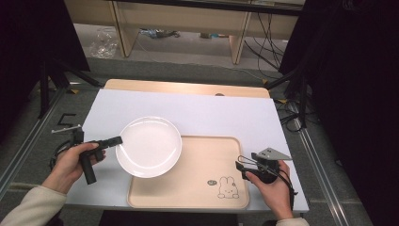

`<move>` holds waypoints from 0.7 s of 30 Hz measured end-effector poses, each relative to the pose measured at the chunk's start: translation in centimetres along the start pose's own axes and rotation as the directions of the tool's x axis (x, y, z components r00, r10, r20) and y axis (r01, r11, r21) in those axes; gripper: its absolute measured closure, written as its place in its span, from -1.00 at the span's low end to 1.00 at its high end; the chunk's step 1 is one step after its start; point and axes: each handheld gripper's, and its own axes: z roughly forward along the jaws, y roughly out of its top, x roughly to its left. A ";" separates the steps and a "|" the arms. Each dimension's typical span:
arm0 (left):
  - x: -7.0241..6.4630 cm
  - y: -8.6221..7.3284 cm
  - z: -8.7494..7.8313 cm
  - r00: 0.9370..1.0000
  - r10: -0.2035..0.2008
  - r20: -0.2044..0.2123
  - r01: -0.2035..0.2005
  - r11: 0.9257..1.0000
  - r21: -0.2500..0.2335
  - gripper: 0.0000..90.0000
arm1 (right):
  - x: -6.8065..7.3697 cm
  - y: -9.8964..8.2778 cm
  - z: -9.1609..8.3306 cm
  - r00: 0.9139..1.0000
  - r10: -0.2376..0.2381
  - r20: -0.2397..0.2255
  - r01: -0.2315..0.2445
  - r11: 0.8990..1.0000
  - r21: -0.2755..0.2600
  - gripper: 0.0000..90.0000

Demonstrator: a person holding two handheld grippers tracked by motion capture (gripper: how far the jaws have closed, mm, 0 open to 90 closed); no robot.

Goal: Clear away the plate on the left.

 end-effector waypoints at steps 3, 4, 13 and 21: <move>0.0 -0.1 0.1 1.000 0.002 0.007 -0.002 1.000 0.004 0.93 | 0.0 0.0 0.0 1.000 0.009 -0.002 -0.009 1.000 0.003 -0.42; 0.0 -0.1 0.2 1.000 0.000 0.013 0.000 1.000 -0.001 0.93 | 0.0 0.0 0.0 1.000 0.010 -0.002 -0.010 1.000 0.003 -0.42; -0.2 -0.3 0.3 1.000 0.005 0.001 -0.005 1.000 0.018 0.93 | -0.2 0.0 0.1 1.000 -0.021 -0.009 0.021 1.000 0.002 -0.42; -0.3 -0.4 0.5 1.000 0.007 0.005 -0.007 1.000 0.025 0.93 | -0.2 0.0 0.1 1.000 -0.008 -0.016 0.008 1.000 0.003 -0.42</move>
